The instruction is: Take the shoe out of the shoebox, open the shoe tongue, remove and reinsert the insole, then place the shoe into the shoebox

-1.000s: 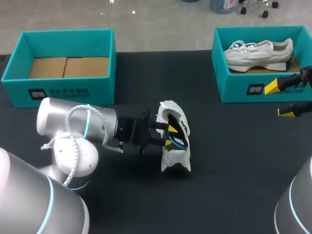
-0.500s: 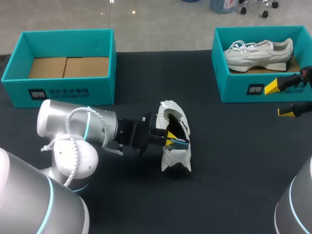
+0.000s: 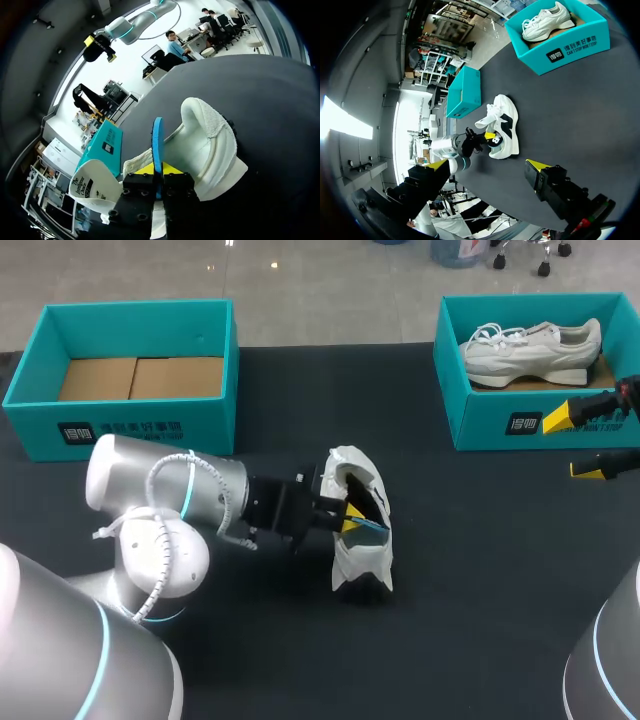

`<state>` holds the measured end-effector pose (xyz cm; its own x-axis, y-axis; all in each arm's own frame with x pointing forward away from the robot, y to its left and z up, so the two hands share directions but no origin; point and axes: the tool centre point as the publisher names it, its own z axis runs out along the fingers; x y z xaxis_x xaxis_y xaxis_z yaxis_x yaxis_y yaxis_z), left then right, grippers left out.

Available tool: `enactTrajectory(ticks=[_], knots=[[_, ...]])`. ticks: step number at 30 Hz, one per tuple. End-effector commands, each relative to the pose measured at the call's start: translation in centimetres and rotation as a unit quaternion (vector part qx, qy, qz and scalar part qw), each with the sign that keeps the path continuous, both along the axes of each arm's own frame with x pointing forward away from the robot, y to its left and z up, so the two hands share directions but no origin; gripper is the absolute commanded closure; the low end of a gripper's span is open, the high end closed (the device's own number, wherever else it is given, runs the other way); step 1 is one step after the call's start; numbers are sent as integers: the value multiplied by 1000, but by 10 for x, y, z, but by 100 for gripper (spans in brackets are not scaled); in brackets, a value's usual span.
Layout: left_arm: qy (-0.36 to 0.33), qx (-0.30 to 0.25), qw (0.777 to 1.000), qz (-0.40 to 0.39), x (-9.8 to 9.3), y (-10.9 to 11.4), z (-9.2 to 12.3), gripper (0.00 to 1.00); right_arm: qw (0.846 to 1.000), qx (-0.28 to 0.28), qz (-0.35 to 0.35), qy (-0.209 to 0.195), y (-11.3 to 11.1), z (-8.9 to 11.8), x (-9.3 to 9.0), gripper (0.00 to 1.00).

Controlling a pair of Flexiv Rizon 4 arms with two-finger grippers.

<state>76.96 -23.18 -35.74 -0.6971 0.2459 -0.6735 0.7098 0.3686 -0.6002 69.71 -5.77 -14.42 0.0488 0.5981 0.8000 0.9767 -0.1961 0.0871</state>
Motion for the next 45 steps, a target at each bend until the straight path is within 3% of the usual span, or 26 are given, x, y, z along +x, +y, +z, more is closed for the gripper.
enactTrajectory(ticks=[1, 7, 18, 29, 34, 38, 40, 45], knots=[[-5, -5, 1000, 3, -7, 4, 6, 70, 1000, -1, -1, 0, 0, -1, 0, 0], [-11, -9, 1000, 2, -13, 9, 13, 73, 1000, -1, -1, 0, 0, -1, 0, 0], [-8, -7, 1000, -8, -21, 8, 13, 100, 1000, -1, -1, 0, 0, -1, 0, 0], [11, 6, 1000, -19, -19, -5, 0, 100, 1000, -1, -1, 0, 0, -1, 0, 0], [10, 3, 1000, -21, -22, -2, 6, 100, 1000, -1, -1, 0, 0, -1, 0, 0], [2, -1, 1000, -22, -24, 4, 15, 67, 1000, -1, -1, 0, 0, -1, 0, 0], [0, -3, 1000, -21, -25, 6, 20, 57, 1000, -1, -1, 0, 0, -1, 0, 0], [-6, -6, 1000, -22, -28, 9, 28, 57, 1000, -1, -1, 0, 0, -1, 0, 0]])
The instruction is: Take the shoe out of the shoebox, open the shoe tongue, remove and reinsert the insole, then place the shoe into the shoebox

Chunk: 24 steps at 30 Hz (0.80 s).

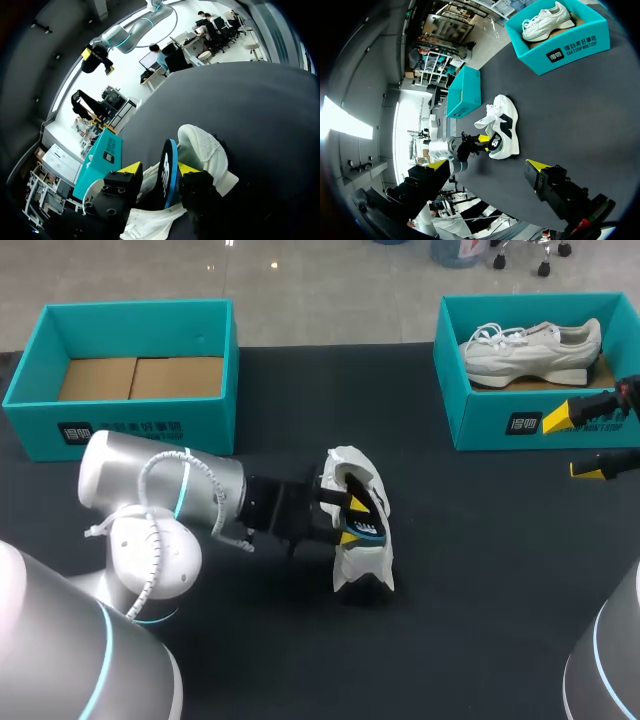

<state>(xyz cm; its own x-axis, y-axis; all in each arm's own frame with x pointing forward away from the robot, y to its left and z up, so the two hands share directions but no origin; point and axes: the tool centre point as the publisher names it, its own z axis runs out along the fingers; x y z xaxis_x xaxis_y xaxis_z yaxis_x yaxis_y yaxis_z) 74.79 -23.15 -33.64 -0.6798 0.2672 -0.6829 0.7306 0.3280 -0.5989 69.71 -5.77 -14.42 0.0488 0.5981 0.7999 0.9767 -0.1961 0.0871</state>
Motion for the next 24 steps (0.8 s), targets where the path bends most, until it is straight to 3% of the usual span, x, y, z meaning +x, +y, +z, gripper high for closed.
enactTrajectory(ticks=[1, 13, 15, 17, 18, 19, 24], knots=[[-2, 0, 1000, 0, -7, 10, 8, 57, 1000, -1, -1, 0, 0, -1, 0, 0], [-17, 14, 1000, -16, -15, 22, 22, 63, 1000, -1, -1, 0, 0, -1, 0, 0], [-22, 28, 999, -28, -15, 23, 24, 73, 1000, -1, -1, 0, 0, -1, 0, 0], [-26, 48, 998, -44, -16, 25, 25, 76, 1000, -1, -1, 0, 0, -1, 0, 0], [-29, 57, 997, -51, -16, 26, 26, 83, 1000, -1, -1, 0, 0, -1, 0, 0], [-30, 65, 996, -59, -16, 27, 27, 98, 1000, -1, -1, 0, 0, -1, 0, 0], [-43, 125, 985, -111, -16, 28, 30, 100, 1000, -1, -1, 0, 0, -1, 0, 0]])
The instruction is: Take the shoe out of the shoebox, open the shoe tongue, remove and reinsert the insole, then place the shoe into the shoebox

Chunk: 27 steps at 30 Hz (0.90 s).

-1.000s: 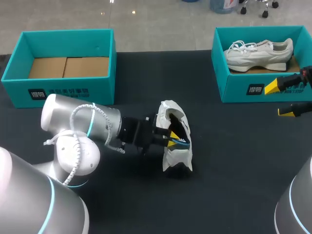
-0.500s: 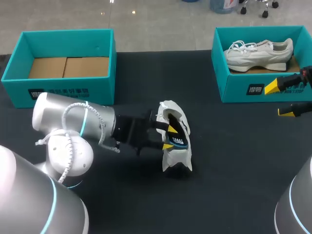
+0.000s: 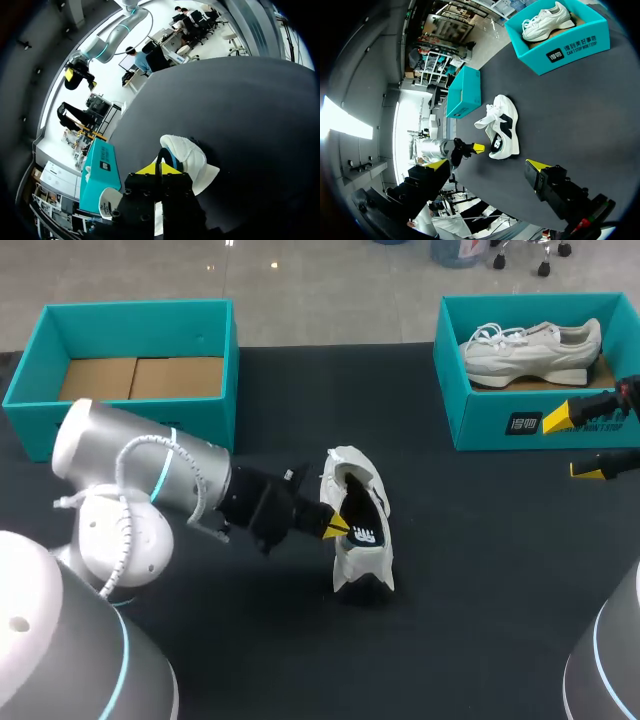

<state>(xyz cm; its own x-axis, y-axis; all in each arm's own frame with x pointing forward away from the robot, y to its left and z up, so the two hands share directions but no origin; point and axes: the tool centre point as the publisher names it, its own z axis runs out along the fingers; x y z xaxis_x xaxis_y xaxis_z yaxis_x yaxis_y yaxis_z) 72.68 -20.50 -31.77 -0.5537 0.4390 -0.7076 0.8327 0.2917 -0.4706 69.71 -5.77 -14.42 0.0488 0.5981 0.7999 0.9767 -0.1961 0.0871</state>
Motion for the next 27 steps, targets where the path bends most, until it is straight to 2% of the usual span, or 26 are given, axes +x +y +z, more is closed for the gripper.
enactTrajectory(ticks=[1, 8, 13, 14, 15, 27], knots=[[13, 75, 996, -51, 6, 2, 11, 100, 1000, -1, -1, 0, 0, -1, 0, 0], [-7, 164, 977, -135, 5, 1, 10, 100, 1000, -1, -1, 0, 0, -1, 0, 0], [-19, 206, 965, -163, 9, 1, 13, 100, 1000, -1, -1, 0, 0, -1, 0, 0], [-35, 205, 965, -158, 10, 1, 15, 100, 1000, -1, -1, 0, 0, -1, 0, 0], [-18, 195, 969, -148, 11, 0, 19, 100, 1000, -1, -1, 0, 0, -1, 0, 0], [-18, 195, 969, -148, 11, 0, 19, 100, 1000, -1, -1, 0, 0, -1, 0, 0]])
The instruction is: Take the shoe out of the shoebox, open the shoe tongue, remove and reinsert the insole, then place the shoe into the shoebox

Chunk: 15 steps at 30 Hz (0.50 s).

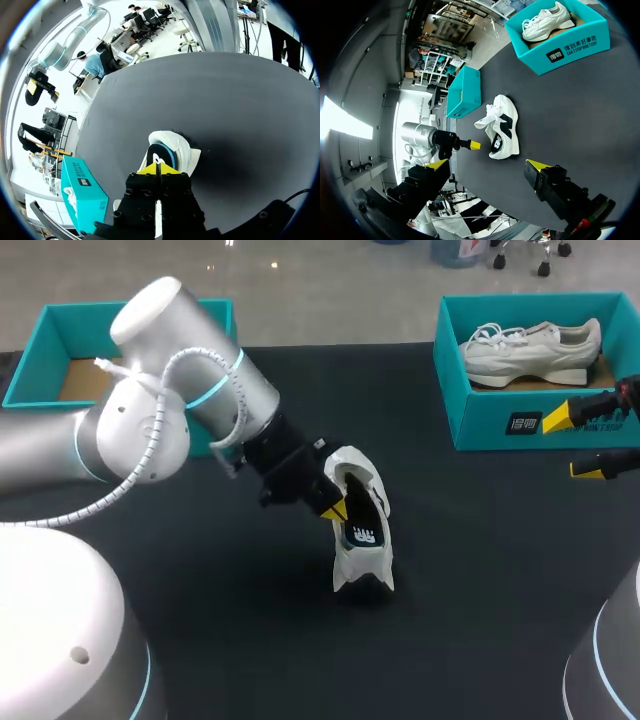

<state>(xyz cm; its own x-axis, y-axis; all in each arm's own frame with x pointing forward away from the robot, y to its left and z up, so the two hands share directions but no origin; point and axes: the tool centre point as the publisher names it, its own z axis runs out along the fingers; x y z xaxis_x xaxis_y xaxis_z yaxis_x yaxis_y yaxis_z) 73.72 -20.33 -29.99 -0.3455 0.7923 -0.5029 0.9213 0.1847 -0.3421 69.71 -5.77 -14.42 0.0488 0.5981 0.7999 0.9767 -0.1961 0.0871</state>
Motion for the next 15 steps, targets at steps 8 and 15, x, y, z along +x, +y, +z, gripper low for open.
enactTrajectory(ticks=[8, 15], knots=[[-20, 79, 987, -137, 8, 1, 1, 100, 1000, -1, -1, 0, 0, -1, 0, 0], [-34, 126, 980, -152, 18, -2, -7, 100, 1000, -1, -1, 0, 0, -1, 0, 0]])
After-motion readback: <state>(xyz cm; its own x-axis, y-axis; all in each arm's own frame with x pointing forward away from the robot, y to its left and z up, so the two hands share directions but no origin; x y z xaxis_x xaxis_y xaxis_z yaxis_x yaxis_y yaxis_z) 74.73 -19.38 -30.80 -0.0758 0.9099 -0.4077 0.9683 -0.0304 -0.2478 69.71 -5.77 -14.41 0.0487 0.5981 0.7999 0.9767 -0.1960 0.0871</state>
